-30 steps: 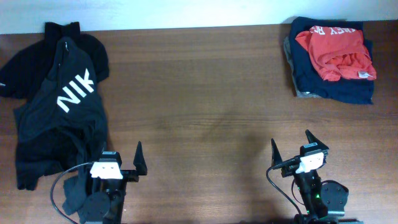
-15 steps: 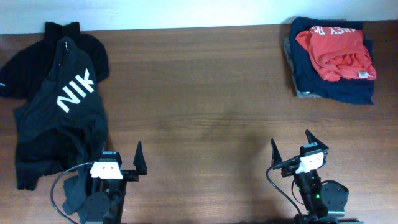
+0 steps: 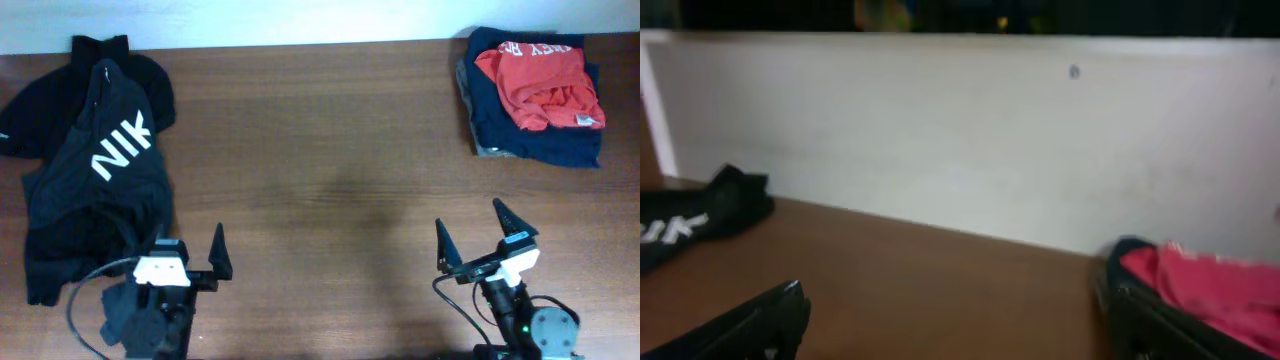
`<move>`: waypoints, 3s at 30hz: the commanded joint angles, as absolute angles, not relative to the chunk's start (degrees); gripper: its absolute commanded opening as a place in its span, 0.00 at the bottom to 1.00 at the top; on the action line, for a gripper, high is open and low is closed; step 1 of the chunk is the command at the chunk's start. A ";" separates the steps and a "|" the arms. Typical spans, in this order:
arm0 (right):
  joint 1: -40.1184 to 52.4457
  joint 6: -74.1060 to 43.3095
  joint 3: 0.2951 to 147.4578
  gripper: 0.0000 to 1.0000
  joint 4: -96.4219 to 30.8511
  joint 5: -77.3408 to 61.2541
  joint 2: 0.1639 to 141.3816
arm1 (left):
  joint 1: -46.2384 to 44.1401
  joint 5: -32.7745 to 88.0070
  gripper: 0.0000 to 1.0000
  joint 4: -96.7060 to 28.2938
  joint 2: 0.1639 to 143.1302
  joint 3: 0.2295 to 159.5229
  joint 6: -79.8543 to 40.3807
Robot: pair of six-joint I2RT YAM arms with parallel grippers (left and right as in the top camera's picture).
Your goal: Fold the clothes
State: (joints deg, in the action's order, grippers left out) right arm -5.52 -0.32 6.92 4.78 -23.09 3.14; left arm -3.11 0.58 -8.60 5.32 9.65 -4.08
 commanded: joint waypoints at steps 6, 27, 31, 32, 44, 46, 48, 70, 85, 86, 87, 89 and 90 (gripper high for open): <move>-5.26 -2.22 26.55 0.99 0.58 -33.58 26.02 | -3.22 -0.23 0.99 -16.25 29.56 33.12 -3.18; -5.21 -2.20 71.70 0.99 -32.01 -48.51 81.65 | 0.95 11.84 0.99 -27.83 86.85 72.49 0.47; -5.21 -1.72 71.70 0.99 -32.42 -49.52 84.03 | 9.80 8.73 0.99 -23.94 92.95 72.49 -4.97; -5.19 -1.56 71.68 0.99 -32.40 -49.52 84.29 | 11.97 8.67 0.98 -22.98 94.45 72.49 -4.93; -5.19 3.27 71.68 0.99 -36.99 -48.84 84.38 | 24.47 -1.65 0.89 -13.13 109.51 72.49 -2.79; -5.19 4.25 71.68 0.99 -37.91 -48.88 84.38 | 25.15 -2.00 0.84 -11.22 111.24 72.49 -2.79; -5.19 4.27 71.68 0.99 -38.85 -48.86 84.38 | 26.06 -2.31 0.83 -8.36 114.02 72.49 -2.83; -5.19 4.25 71.68 1.00 -38.35 -48.88 84.38 | 26.26 -1.04 0.03 8.86 115.15 72.55 -3.07; -5.21 4.25 71.68 0.99 -36.80 -48.88 84.38 | 18.65 20.60 0.01 2.33 87.70 72.53 -4.95; -5.21 4.25 71.68 0.99 -36.53 -48.88 84.38 | 17.19 21.43 0.01 2.28 86.98 72.53 -4.93; -5.21 4.23 71.68 0.99 -36.10 -48.90 84.38 | 15.35 22.09 0.01 2.26 86.39 72.53 -4.95; -5.21 4.03 71.68 0.99 -35.11 -49.32 84.38 | 11.53 22.76 0.01 2.28 86.21 72.53 -4.93; -5.26 4.03 71.70 0.99 -34.81 -49.52 84.38 | 9.52 22.74 0.01 2.13 86.24 72.53 -4.93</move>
